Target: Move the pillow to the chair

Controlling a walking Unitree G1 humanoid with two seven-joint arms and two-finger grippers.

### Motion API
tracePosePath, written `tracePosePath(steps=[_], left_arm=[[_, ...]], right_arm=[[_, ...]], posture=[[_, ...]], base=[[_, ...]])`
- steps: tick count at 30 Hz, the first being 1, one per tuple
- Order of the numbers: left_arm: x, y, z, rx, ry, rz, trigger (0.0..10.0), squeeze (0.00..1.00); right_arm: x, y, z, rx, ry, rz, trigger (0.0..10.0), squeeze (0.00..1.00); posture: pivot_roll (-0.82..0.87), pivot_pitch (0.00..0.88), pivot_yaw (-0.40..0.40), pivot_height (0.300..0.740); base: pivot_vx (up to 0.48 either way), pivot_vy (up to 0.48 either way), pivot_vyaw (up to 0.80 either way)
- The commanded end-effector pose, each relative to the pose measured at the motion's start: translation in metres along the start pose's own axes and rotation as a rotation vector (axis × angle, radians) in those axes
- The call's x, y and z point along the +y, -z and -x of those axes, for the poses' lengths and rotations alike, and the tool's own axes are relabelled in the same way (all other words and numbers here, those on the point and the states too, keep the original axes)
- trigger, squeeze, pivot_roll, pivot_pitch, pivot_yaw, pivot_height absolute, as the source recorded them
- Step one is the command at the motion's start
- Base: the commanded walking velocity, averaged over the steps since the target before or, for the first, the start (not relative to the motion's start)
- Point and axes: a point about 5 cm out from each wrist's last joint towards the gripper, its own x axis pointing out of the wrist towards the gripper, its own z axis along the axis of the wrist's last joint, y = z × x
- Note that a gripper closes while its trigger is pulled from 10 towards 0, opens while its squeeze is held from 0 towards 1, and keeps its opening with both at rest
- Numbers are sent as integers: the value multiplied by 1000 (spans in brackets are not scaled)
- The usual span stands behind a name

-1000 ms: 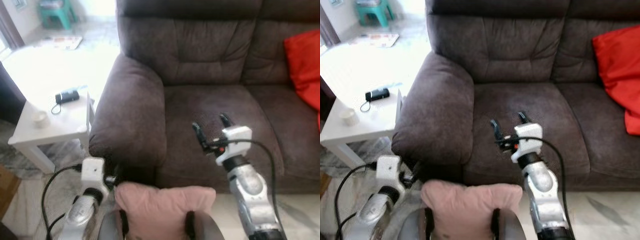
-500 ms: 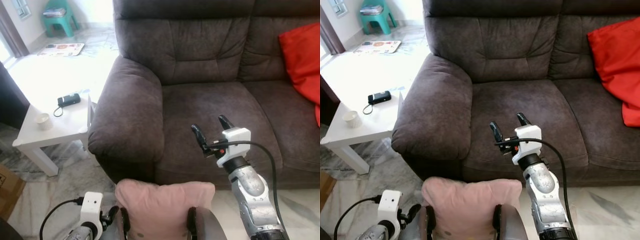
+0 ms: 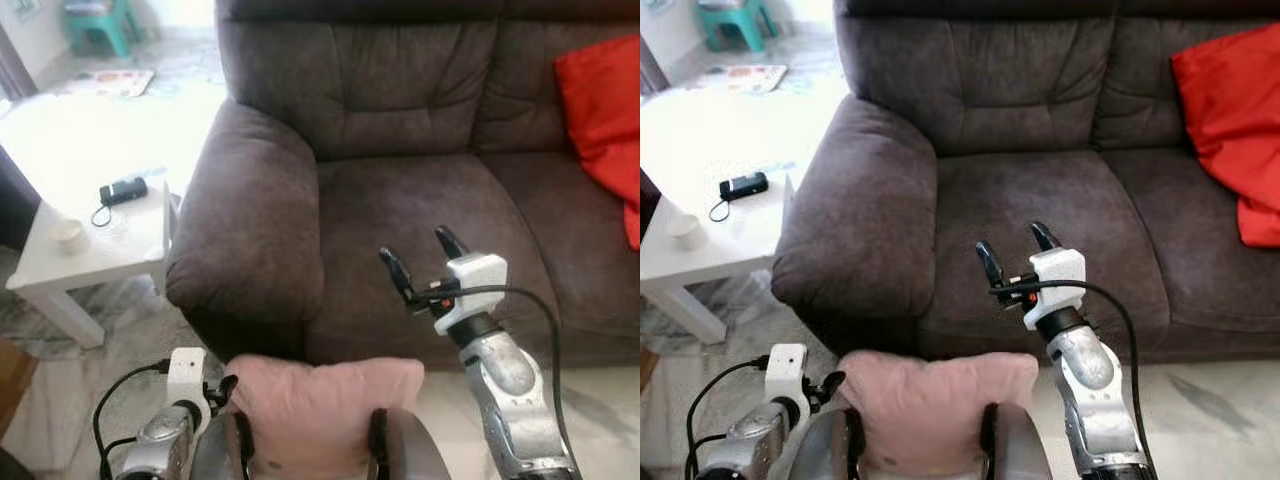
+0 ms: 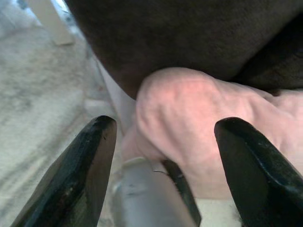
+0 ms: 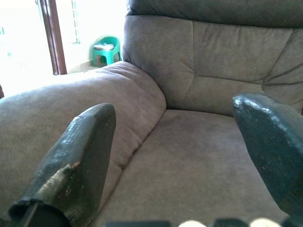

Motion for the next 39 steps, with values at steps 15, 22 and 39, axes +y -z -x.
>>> tracePosePath(steps=[15,22,39], left_arm=[[-4,9,-1,-33,-51,70,10000,0],[1,4,-1,-55,-65,60,10000,0],[3,3,-1,-62,-62,59,10000,0]], right_arm=[[4,-7,2,16,-16,-1,10000,0],[6,-5,3,23,-24,8,10000,0],[9,-7,2,18,-49,14,10000,0]], posture=[[-60,150,-43,577],[-53,145,-35,577],[-46,147,-32,542]], base=[[0,0,0],[0,0,0],[0,0,0]])
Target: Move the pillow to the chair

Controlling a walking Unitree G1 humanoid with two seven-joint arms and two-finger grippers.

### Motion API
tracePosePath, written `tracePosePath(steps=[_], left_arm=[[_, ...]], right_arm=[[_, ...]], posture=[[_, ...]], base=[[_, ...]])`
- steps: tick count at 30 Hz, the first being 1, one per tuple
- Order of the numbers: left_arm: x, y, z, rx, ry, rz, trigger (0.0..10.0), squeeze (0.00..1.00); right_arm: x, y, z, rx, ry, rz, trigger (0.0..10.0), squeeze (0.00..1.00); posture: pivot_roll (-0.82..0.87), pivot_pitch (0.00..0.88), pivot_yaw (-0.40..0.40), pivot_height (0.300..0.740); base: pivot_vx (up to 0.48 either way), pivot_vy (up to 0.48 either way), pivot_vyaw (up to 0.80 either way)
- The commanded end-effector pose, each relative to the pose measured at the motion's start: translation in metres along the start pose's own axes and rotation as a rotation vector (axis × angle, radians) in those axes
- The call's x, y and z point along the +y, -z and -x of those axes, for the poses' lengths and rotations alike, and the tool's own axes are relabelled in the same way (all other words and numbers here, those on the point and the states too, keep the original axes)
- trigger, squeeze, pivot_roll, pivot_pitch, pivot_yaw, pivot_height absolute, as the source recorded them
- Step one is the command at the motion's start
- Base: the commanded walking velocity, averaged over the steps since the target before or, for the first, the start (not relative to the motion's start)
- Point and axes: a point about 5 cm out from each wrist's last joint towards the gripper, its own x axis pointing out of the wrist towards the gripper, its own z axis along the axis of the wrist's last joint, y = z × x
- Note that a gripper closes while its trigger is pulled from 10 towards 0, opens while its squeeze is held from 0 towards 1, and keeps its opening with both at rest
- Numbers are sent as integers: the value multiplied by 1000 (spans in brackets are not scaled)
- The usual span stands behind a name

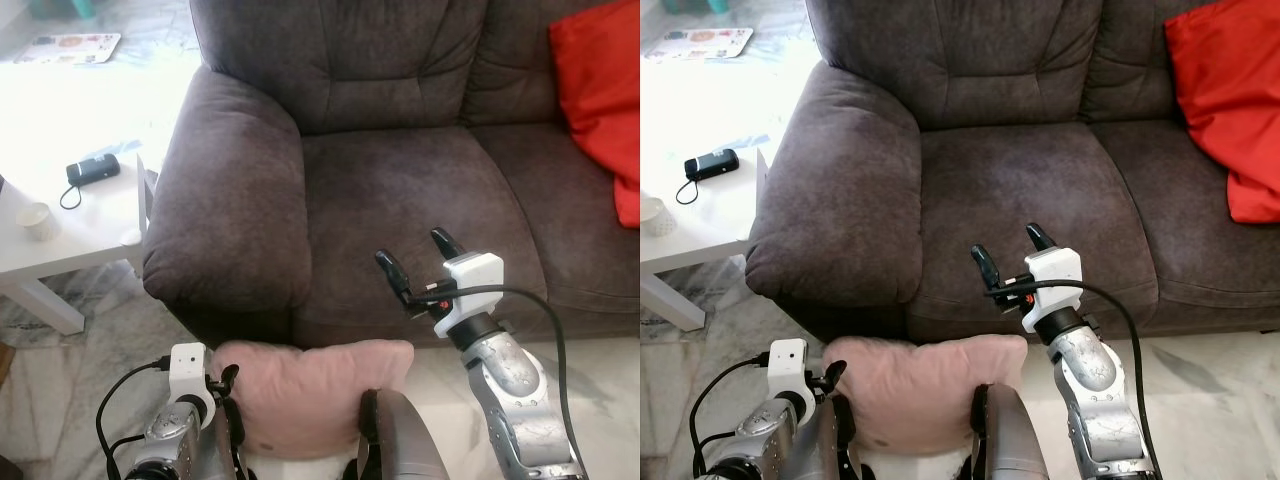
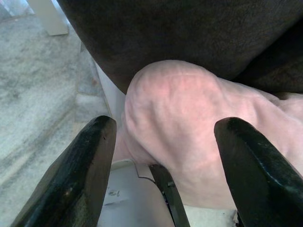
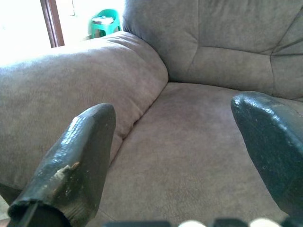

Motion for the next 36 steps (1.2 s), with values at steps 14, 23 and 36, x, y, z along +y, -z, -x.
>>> tracePosePath(steps=[14,23,36], left_arm=[[-1,3,1,10,25,13,10000,0],[-4,1,-2,32,21,-31,10000,0],[0,-9,-5,-15,-31,-11,10000,1000]], right_arm=[[2,-5,1,-20,-25,11,10000,0],[3,-31,-2,-89,-62,12,10000,0],[4,-55,5,-119,-82,-30,10000,0]], posture=[[-53,154,-34,542],[-91,195,-55,542],[-99,270,-99,542]], base=[[0,0,0],[0,0,0],[0,0,0]])
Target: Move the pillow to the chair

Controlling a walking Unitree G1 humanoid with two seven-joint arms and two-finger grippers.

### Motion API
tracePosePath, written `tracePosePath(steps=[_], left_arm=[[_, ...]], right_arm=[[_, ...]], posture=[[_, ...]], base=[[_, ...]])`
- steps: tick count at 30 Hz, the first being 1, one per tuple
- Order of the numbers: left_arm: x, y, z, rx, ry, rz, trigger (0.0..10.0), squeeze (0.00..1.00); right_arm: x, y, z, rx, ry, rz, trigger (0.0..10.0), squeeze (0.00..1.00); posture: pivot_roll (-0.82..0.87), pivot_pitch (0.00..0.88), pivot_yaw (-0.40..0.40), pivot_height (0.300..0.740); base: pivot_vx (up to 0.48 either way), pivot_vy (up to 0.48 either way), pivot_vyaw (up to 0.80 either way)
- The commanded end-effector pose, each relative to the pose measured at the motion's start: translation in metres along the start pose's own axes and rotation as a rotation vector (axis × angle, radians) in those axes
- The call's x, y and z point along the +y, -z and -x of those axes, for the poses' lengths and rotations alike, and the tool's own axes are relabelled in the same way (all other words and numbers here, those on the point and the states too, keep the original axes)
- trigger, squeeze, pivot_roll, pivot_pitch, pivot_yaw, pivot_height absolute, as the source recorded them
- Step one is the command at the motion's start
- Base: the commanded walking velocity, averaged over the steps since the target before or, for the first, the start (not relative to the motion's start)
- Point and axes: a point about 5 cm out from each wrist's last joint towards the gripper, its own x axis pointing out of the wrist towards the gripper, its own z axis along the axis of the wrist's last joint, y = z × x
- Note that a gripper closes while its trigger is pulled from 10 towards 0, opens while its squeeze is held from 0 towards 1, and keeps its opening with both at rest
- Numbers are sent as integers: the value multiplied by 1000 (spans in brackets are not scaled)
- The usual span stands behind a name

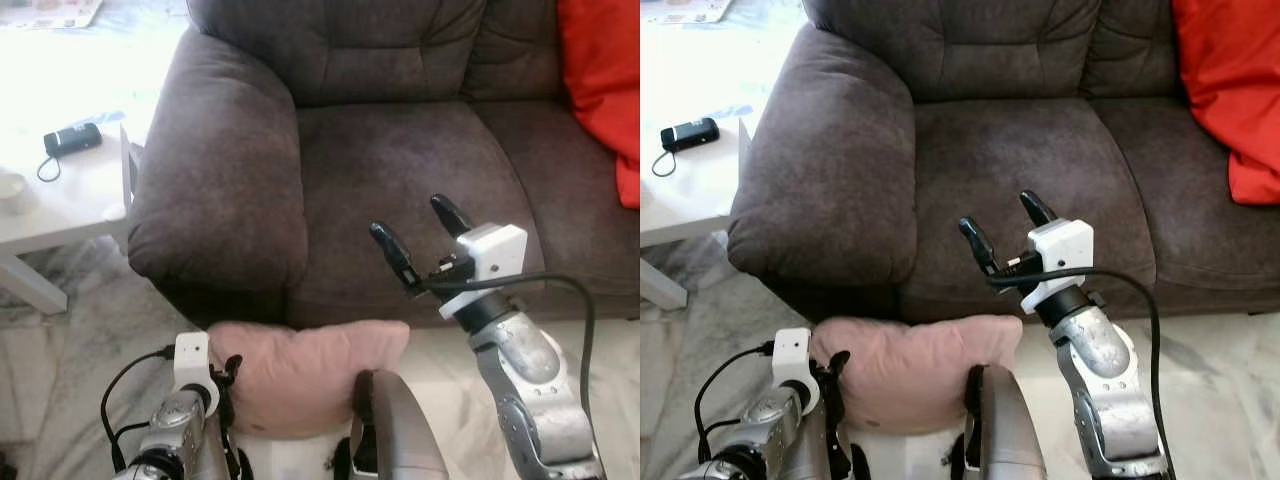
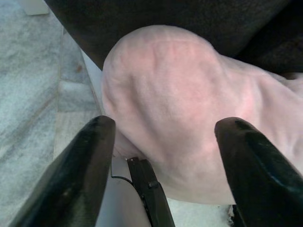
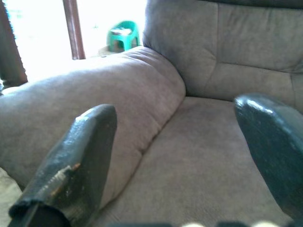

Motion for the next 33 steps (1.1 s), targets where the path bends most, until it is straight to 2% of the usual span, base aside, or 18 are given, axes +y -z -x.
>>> tracePosePath(steps=[1,4,7,13,14,15,16,25,33], left_arm=[[6,3,2,2,-27,1,10000,1000],[10,-6,1,-39,-33,8,10000,1000],[10,-8,0,-48,-30,-10,10000,1000],[12,-14,-1,-69,-33,18,10000,1000],[12,-14,-2,-64,-28,14,10000,839],[12,-14,-2,-61,-25,10,10000,839],[11,-14,-2,-60,-20,0,10000,16],[14,-28,-5,-98,-9,-1,10000,0],[17,-34,-6,-112,-11,-19,10000,0]], right_arm=[[0,-5,4,-3,-6,-6,10000,0],[2,-10,5,-11,-16,-18,10000,0],[4,-13,5,-14,-24,-25,10000,0],[5,-16,7,-6,-33,-32,10000,0],[5,-17,8,-6,-35,-30,10000,0],[5,-18,8,-4,-36,-30,10000,0],[4,-20,9,-3,-37,-29,10000,0],[2,-37,11,-25,-55,-23,10000,0],[4,-44,1,-52,-45,-57,10000,0]], posture=[[-98,271,-99,542],[-95,281,-107,542],[-93,285,-110,542],[-107,288,-119,542],[-116,290,-122,542],[-119,291,-123,542],[-132,297,-130,542],[-155,316,-145,542],[-164,340,-157,542]], base=[[0,0,0],[0,0,0],[0,0,0],[0,0,0],[0,0,0],[0,0,0],[0,0,0],[0,0,0],[0,0,0]])
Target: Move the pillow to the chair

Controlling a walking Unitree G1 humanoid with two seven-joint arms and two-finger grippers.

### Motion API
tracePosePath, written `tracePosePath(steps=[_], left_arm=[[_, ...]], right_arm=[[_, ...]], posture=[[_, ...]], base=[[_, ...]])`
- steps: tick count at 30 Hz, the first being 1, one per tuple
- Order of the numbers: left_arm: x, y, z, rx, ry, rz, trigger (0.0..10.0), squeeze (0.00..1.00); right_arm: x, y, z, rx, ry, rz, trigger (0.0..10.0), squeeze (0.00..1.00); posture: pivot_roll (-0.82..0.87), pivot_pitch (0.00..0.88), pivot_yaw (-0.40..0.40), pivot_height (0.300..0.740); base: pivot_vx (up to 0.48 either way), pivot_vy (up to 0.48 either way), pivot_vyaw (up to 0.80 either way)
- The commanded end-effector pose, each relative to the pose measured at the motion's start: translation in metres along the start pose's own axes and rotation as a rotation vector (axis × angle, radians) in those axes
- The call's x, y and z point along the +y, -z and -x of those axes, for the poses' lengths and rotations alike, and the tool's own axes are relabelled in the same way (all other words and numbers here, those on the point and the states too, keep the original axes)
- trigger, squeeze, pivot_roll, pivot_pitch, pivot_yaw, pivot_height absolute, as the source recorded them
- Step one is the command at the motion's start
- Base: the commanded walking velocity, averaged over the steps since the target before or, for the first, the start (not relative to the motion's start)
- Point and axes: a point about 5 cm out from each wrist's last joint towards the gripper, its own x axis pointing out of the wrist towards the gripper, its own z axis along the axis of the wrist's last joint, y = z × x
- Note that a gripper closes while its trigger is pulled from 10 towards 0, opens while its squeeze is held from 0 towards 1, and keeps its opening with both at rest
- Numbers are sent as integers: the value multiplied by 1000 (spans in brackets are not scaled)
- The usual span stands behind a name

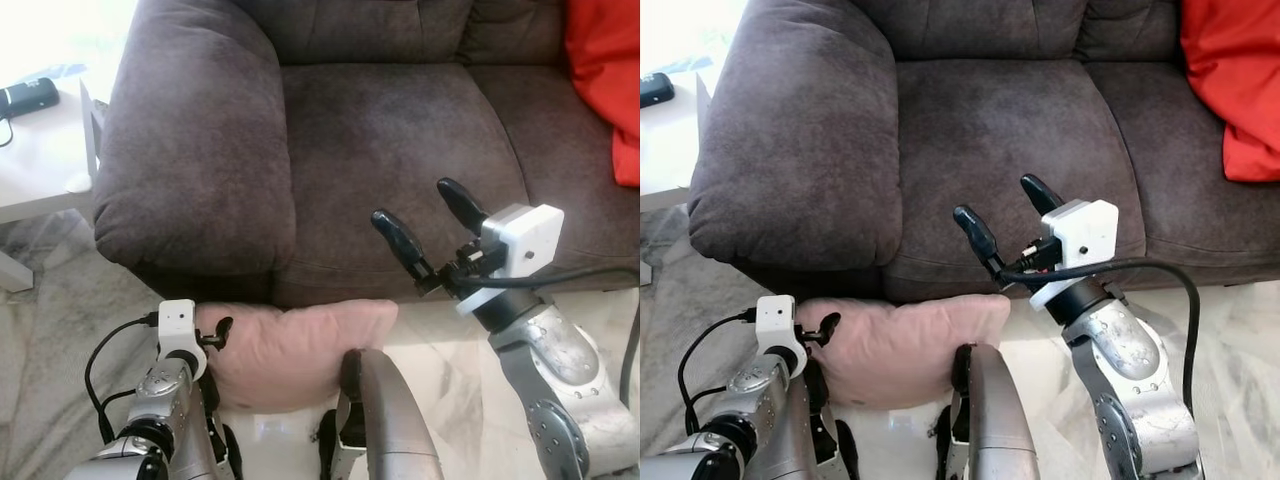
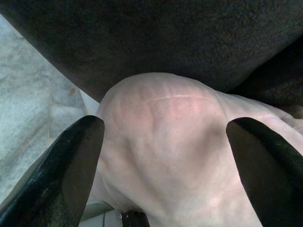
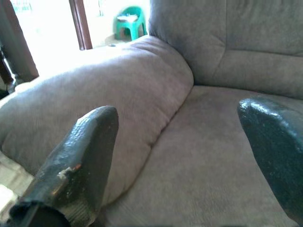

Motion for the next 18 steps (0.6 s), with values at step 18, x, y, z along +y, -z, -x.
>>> tracePosePath(steps=[18], left_arm=[[2,5,3,-12,8,-1,10000,0]], right_arm=[[-58,41,4,114,233,-8,10000,0]], posture=[[-158,381,-169,542]], base=[[0,0,0]])
